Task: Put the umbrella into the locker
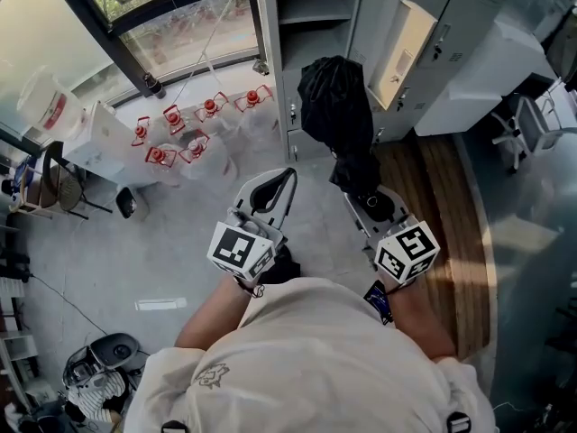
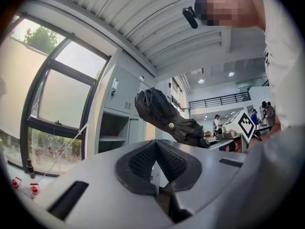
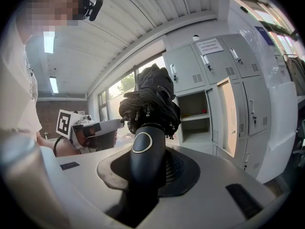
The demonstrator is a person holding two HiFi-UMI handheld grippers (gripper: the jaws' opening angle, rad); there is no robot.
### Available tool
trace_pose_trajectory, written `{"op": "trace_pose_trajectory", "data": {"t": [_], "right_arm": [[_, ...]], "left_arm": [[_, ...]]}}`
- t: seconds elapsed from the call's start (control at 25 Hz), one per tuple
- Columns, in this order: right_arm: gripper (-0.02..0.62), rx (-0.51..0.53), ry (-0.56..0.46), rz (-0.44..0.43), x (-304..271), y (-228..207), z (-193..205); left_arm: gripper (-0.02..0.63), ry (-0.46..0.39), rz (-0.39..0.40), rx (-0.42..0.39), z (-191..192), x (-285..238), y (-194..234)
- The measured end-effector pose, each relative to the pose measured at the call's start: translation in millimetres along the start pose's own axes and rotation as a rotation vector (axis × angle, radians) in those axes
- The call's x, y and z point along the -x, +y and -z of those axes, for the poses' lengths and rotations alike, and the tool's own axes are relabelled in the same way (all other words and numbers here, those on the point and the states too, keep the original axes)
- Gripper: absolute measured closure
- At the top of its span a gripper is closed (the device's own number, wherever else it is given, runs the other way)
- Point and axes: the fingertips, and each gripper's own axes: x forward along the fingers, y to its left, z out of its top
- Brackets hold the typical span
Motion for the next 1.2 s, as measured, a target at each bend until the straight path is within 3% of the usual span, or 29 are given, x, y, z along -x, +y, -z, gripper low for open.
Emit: {"op": "trace_pose_trajectory", "data": {"t": [0.32, 0.68, 1.2], "right_arm": [[0.460, -0.021, -0.003, 0.052, -68.9, -9.6, -24.6], [0.460, -0.058, 0.023, 0.081, -119.3, -12.6, -17.6], [0.460, -0.097, 0.033, 0.044, -164.8, -59.3, -16.5]], "left_arm": [[0.592, 0.012, 0.066, -0.003, -11.2, -18.3, 71.0], [0.592, 0.005, 0.096, 0.002, -10.5, -25.2, 122.8], [0.592, 0.049, 0.037, 0.001, 14.7, -61.2, 158.9]]}}
